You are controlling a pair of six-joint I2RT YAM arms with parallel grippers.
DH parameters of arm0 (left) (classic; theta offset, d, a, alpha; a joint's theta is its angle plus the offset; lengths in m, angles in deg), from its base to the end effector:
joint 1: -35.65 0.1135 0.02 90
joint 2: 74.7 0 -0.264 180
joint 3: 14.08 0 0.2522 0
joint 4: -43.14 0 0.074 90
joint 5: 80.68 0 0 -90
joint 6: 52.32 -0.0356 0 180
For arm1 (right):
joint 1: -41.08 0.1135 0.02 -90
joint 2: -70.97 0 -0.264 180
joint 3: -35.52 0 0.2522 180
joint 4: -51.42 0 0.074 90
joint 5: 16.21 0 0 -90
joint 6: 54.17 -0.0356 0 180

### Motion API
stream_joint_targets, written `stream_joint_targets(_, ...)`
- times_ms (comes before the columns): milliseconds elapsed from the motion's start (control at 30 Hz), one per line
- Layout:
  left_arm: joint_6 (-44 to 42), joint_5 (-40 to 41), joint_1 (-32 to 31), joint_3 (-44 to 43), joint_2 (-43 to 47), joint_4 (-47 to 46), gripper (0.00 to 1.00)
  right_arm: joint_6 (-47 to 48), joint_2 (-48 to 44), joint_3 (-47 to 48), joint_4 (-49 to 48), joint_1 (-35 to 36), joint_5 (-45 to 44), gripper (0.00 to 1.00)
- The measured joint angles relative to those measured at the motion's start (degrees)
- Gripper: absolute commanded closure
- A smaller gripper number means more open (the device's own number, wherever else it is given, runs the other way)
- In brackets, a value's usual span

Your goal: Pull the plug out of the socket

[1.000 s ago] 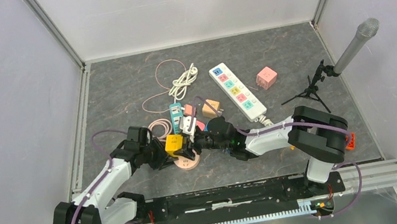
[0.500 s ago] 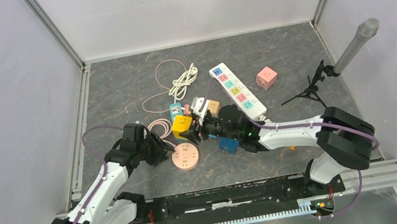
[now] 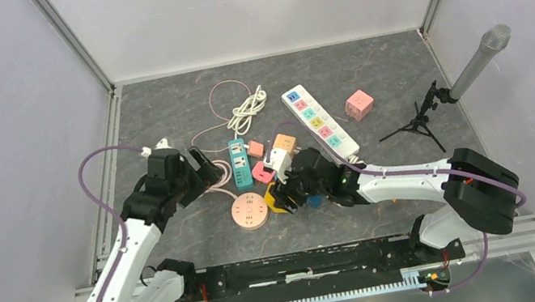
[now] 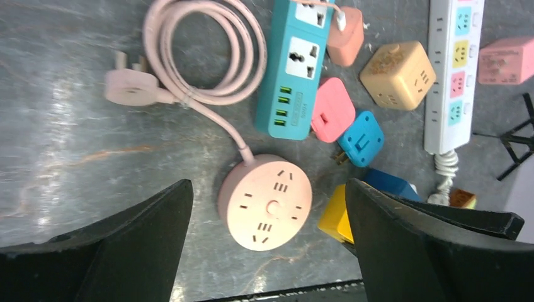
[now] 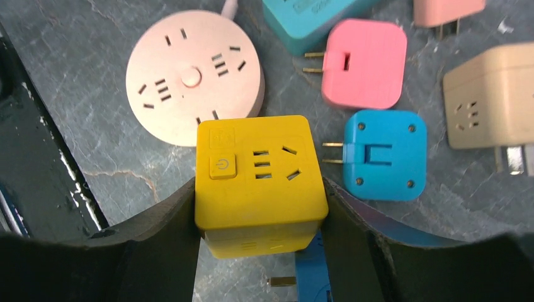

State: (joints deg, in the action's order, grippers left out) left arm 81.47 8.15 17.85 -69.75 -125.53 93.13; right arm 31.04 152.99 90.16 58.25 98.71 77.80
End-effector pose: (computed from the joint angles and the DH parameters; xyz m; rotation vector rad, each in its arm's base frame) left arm 0.1729 -0.0563 0.2618 -0.5356 2.3662 -0.5339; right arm 0.1574 0.2529 0.1974 -1.0391 1.9977 0.6850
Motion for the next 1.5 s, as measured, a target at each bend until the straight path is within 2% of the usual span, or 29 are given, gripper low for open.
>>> stream_joint_targets(67, -1.2, 2.9, 0.0, -1.2, 1.7, 2.3, 0.00, -0.9, 0.0, 0.0, 2.0, 0.0, 0.0, 0.50)
stream_joint_targets(233, -3.0, 8.0, 0.0, -4.7, 3.9, 6.7, 0.00, -2.3, 1.9, 0.9, 5.4, 0.0, -0.2, 0.31)
stream_joint_targets(533, -3.6, 13.9, 0.0, -8.2, 4.3, 13.4, 0.00, -4.4, 3.1, 4.0, 8.2, 0.0, -2.6, 0.12)
stream_joint_targets(767, -8.0, 14.1, 0.0, -9.9, 7.0, 15.1, 0.00, -4.7, -3.0, 4.2, 10.1, 0.0, -8.3, 0.09)
stream_joint_targets(967, -12.5, 14.1, 0.0, -12.0, 15.0, 16.7, 0.00, -6.5, -20.6, 1.2, 11.0, 0.0, -19.3, 0.08)
stream_joint_targets(1167, -15.1, 14.7, 0.0, -20.2, 18.2, 19.1, 0.00, -6.9, -38.4, 0.0, 15.6, 0.1, -32.2, 0.08)
stream_joint_targets(1267, -16.4, 15.3, 0.0, -24.4, 18.9, 20.3, 0.00, -5.4, -45.9, 0.8, 19.0, 0.1, -37.7, 0.04)
stream_joint_targets(1400, -19.1, 18.1, 0.0, -31.2, 20.7, 21.6, 0.00, -1.6, -52.5, 5.5, 23.2, 0.1, -42.3, 0.02)
stream_joint_targets(1500, -21.7, 22.4, 0.0, -36.8, 22.2, 22.1, 0.00, 0.8, -53.8, 11.3, 26.0, 0.1, -45.4, 0.02)
